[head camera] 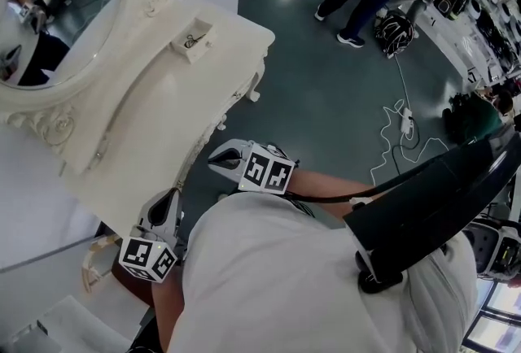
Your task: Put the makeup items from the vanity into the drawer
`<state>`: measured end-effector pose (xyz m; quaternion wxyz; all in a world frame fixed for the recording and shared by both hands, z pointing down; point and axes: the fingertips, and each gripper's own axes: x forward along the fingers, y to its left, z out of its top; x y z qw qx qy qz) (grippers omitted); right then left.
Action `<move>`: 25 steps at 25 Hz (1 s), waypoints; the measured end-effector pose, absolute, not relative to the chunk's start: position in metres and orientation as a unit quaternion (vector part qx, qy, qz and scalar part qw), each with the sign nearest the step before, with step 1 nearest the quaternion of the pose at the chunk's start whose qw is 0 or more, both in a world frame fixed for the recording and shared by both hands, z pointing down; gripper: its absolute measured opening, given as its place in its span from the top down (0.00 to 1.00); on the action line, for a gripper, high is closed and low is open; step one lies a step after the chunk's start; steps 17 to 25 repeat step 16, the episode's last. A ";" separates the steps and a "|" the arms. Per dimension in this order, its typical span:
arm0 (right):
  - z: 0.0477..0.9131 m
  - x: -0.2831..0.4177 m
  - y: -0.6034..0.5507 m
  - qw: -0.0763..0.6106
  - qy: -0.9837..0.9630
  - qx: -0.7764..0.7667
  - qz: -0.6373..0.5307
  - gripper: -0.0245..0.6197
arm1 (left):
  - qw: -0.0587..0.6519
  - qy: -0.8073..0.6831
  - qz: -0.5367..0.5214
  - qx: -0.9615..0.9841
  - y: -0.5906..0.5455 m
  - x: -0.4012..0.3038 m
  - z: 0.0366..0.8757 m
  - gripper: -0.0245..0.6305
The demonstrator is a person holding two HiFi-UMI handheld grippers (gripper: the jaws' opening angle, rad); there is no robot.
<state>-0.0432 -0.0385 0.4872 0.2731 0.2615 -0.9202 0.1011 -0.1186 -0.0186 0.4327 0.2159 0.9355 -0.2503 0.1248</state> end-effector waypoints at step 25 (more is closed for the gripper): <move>0.487 -0.041 -0.051 0.271 -0.921 0.259 0.105 0.96 | 0.222 -0.249 0.133 0.933 -0.029 -0.115 0.430 0.96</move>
